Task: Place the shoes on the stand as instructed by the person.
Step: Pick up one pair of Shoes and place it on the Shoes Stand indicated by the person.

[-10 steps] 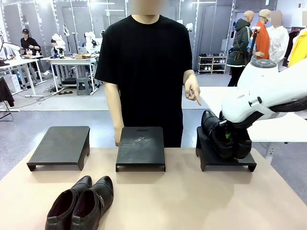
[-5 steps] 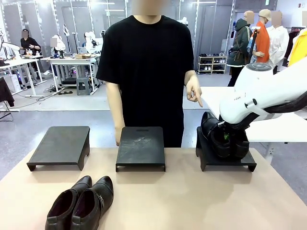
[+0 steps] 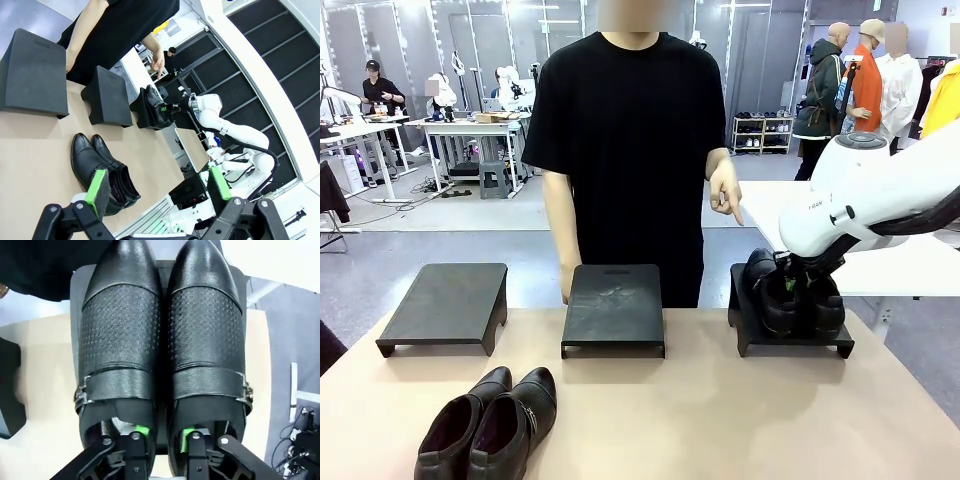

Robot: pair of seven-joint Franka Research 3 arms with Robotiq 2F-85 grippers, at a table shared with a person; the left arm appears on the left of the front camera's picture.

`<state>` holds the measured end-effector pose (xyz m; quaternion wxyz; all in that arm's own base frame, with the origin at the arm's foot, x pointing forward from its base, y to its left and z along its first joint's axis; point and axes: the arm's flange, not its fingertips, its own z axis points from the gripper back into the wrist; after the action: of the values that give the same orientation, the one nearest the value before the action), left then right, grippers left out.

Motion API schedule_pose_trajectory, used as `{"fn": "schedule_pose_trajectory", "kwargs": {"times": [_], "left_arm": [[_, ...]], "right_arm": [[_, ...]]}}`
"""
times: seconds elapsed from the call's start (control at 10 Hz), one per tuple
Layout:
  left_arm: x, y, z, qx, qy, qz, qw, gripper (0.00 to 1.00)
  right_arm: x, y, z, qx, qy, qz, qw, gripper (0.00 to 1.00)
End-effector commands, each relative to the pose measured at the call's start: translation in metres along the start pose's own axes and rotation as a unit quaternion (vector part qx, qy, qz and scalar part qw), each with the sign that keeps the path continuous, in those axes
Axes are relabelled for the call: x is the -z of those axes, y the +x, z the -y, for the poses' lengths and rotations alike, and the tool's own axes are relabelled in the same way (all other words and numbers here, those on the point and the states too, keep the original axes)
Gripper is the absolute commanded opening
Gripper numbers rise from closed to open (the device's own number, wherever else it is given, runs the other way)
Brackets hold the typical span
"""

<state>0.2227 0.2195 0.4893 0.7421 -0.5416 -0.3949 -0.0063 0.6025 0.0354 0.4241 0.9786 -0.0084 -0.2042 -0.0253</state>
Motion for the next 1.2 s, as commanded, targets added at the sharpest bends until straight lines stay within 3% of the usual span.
{"fn": "schedule_pose_trajectory", "kwargs": {"times": [0.0, 0.2, 1.1], "left_arm": [[-0.001, 0.002, -0.001, 0.014, -0.009, 0.002, 1.000, 1.00], [-0.001, 0.002, -0.001, 0.014, -0.009, 0.002, 1.000, 1.00], [-0.001, 0.002, -0.001, 0.014, -0.009, 0.002, 1.000, 1.00]], "right_arm": [[0.001, 0.005, -0.006, 0.012, 0.000, 0.012, 1.000, 0.62], [0.002, 0.001, -0.006, 0.014, 0.002, 0.009, 1.000, 0.98], [0.000, 0.000, -0.001, 0.009, 0.007, 0.004, 1.000, 1.00]]}}
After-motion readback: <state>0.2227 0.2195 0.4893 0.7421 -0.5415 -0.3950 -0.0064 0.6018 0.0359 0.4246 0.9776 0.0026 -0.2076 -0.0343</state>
